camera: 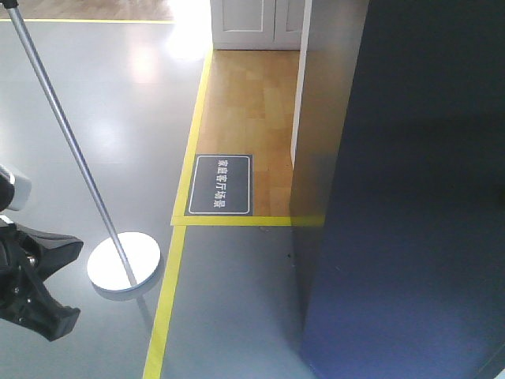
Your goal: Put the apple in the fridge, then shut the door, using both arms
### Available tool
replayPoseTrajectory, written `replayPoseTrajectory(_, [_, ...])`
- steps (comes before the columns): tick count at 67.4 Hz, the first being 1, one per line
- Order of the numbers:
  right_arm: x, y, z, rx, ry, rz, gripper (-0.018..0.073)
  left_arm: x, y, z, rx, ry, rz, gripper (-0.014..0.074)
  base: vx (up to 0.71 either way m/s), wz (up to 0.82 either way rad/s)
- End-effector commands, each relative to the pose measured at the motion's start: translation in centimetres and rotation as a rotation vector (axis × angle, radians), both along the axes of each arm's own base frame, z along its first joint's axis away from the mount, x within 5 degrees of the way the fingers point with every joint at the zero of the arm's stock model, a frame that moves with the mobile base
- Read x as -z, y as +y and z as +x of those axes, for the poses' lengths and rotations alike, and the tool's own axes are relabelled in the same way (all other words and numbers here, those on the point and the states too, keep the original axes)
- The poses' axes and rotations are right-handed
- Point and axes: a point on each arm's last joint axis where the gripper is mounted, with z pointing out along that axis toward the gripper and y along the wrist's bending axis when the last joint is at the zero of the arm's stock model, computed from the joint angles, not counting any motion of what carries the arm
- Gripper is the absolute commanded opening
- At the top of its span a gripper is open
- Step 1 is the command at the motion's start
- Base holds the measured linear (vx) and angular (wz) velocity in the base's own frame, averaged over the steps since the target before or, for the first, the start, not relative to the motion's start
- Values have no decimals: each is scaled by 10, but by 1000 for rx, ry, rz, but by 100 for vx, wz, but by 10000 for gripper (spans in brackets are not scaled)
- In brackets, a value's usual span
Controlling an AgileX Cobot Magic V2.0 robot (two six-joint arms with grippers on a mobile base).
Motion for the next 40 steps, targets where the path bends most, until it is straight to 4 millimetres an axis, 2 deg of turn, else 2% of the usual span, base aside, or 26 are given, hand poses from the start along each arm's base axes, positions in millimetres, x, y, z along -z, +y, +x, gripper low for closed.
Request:
replayPoseTrajectory(1, [-29, -14, 4, 45, -181, -34, -3, -13, -1, 1, 0, -76, -51, -6, 0, 0])
replayPoseTrajectory(21, [-49, -40, 10, 146, -397, -62, -3, -13, -1, 1, 0, -75, -50, -6, 0, 0])
replayPoseTrajectory(30, [-55, -47, 24, 152, -444, -76, -3, -13, -1, 1, 0, -75, -50, -6, 0, 0])
replayPoseTrajectory(40, [-61, -54, 50, 149, -496, -65, -3, -13, -1, 1, 0, -74, -50, -6, 0, 0])
